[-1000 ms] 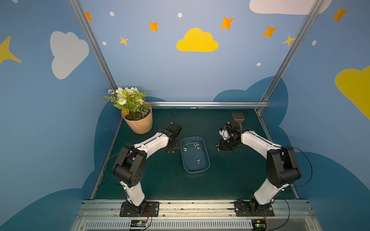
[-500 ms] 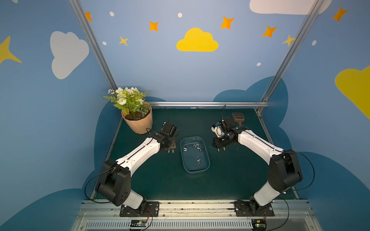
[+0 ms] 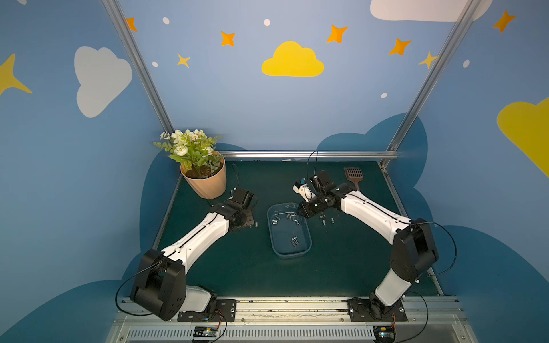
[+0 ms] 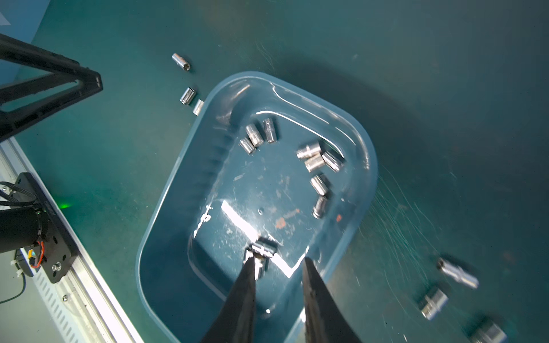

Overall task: Take out the socket from the storage box
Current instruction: Pick up the socket head from the storage box.

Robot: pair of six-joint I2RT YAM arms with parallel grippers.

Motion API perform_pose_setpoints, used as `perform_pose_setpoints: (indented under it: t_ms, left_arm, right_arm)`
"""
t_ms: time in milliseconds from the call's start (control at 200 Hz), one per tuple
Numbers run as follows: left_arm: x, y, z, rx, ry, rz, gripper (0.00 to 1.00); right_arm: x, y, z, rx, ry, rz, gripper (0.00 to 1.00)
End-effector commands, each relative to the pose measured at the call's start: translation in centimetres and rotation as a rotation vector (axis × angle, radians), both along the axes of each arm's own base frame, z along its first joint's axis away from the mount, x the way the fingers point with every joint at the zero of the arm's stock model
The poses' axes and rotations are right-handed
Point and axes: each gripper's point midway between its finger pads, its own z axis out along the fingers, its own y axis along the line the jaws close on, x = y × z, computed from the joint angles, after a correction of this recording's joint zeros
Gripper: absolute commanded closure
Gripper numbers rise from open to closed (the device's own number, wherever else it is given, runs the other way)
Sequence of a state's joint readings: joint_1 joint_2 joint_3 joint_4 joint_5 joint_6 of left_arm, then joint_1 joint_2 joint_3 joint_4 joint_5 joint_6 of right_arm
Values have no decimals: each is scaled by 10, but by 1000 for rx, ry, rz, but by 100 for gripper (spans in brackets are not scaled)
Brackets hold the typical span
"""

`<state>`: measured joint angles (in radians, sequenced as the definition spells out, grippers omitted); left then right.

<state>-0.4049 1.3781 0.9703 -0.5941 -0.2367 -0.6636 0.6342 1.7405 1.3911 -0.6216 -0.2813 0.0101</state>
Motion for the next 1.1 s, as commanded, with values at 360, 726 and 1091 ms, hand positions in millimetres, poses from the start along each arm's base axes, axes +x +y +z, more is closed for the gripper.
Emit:
perform_pose_setpoints:
  t_ms: [360,726,1091]
  left_arm:
    - [-6,7,1,-54,-49,38,45]
    - [-8,7,-2,-66,-45,35,44]
    - [-8,6,-4,-75,-43,33,43]
  right_arm:
    - [-4,58,-35,-25,1,88,74]
    - [2,83,-72,-102,13,99,75]
    - [13,90,-98,-167,44,54,75]
